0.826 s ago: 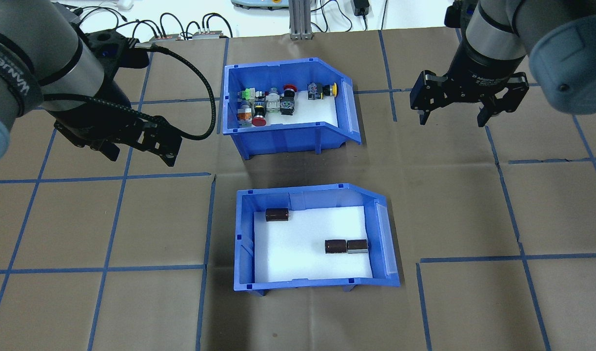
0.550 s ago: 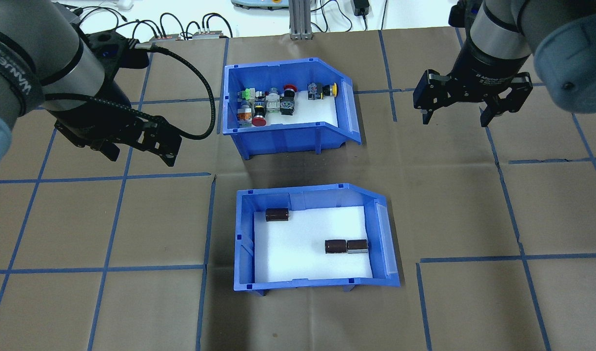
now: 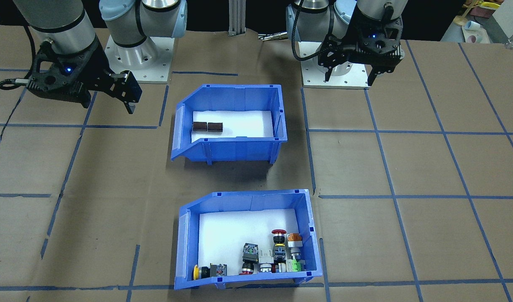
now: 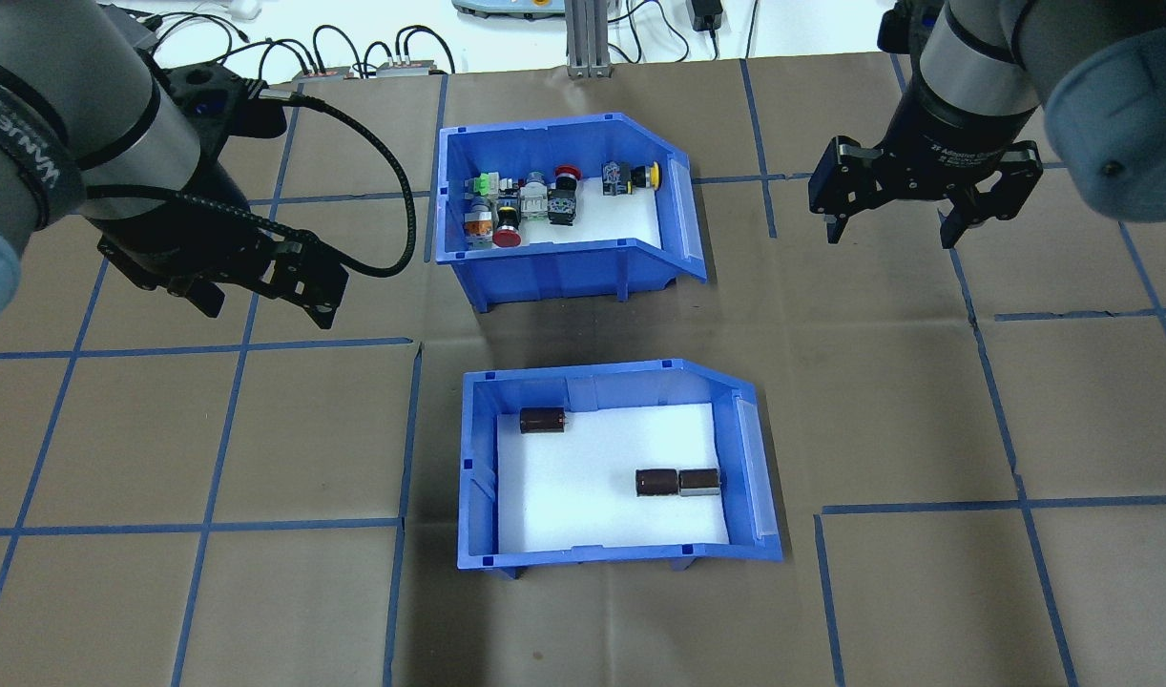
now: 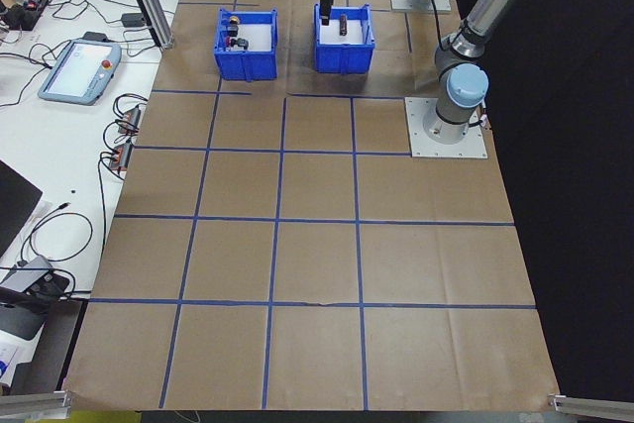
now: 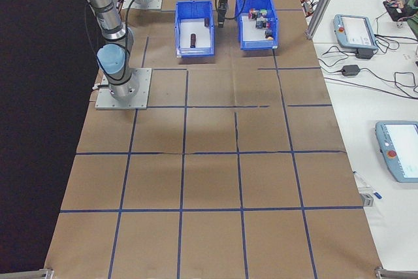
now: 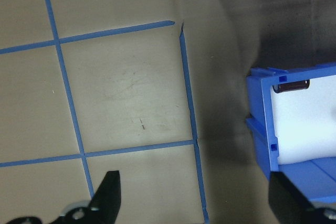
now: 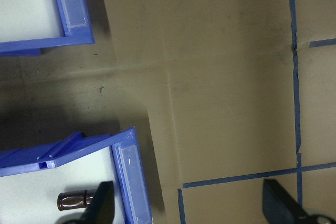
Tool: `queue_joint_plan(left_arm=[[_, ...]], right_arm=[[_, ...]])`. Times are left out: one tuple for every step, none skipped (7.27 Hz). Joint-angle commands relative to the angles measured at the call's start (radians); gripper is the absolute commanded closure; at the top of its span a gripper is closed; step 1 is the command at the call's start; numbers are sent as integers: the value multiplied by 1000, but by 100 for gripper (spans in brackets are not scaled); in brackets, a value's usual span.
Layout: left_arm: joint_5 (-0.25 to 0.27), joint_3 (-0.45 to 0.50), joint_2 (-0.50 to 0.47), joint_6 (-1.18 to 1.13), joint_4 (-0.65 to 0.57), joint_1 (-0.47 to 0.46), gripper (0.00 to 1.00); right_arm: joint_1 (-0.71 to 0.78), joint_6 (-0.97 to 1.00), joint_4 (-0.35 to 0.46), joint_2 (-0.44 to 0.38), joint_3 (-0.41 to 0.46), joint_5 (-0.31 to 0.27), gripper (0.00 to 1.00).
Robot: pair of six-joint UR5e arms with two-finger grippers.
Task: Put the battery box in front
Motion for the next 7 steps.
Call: queue_joint_plan(left_arm=[[1, 0, -6, 1, 1, 0, 1], [1, 0, 1, 1, 2, -1, 1], [-4, -6, 4, -2, -11, -1, 1], [-10, -27, 9, -4, -4, -1, 1], [-16, -66, 24, -15, 1, -1, 1], [-15, -106, 38, -18, 7, -3, 1], [-16, -130, 40, -21, 24, -5, 1]], right_arm=[[1, -3, -7, -3, -2, 8, 0], [2, -11, -11, 4, -2, 7, 0], [2, -29, -17, 10, -7, 7, 0], [2, -91, -17, 30, -42, 8, 0], [4, -154, -13, 71, -82, 8, 0], [8, -219, 1, 116, -118, 8, 0], [14, -313, 6, 166, -158, 8, 0]])
